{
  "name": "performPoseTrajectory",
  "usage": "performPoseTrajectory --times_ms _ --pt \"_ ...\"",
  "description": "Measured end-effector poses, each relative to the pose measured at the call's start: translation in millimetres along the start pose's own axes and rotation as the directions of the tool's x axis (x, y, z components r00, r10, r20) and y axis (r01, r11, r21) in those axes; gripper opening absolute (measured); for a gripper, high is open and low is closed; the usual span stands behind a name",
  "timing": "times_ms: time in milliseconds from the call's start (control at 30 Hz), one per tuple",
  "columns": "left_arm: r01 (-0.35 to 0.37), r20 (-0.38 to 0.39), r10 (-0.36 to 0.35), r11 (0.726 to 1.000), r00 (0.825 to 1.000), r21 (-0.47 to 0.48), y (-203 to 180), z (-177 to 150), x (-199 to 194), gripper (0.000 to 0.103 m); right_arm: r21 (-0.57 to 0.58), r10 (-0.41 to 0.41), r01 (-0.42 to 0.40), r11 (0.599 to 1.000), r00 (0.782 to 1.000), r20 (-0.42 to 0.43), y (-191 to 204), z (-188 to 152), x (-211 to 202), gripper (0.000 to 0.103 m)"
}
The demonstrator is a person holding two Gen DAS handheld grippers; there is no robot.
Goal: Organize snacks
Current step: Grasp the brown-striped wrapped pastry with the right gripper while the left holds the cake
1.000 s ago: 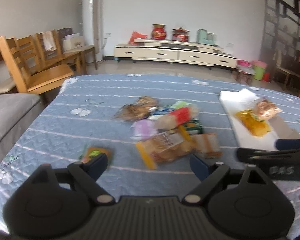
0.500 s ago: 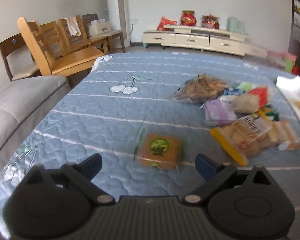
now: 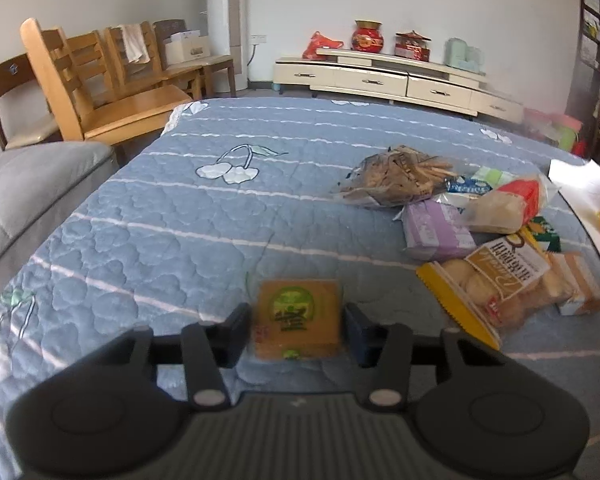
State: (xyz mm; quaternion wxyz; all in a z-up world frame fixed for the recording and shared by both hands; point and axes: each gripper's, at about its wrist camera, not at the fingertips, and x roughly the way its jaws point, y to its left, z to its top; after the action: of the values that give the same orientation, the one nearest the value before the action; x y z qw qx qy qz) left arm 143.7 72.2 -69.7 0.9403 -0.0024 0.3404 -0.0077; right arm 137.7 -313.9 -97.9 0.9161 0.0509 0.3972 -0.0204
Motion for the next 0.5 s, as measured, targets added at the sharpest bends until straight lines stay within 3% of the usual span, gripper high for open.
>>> performPoseTrajectory --times_ms 267,367,500 --pt "0.027 0.023 -0.026 0.999 0.999 -0.023 -4.0 1.1 -15.1 0.049 0.005 0.023 -0.023 1.000 0.998 -0.059 10.0 11.3 27.1 0.103" --pt "0.041 0.028 -0.041 0.999 0.999 -0.028 -5.5 -0.1 -19.7 0.049 -0.053 -0.017 0.012 0.999 0.996 -0.091 21.9 12.8 41.3 0.103" --pt "0.038 0.038 -0.037 0.999 0.999 -0.012 -8.4 -0.7 -24.1 0.049 -0.076 -0.057 0.052 0.996 0.997 -0.059 21.8 15.4 46.6 0.099"
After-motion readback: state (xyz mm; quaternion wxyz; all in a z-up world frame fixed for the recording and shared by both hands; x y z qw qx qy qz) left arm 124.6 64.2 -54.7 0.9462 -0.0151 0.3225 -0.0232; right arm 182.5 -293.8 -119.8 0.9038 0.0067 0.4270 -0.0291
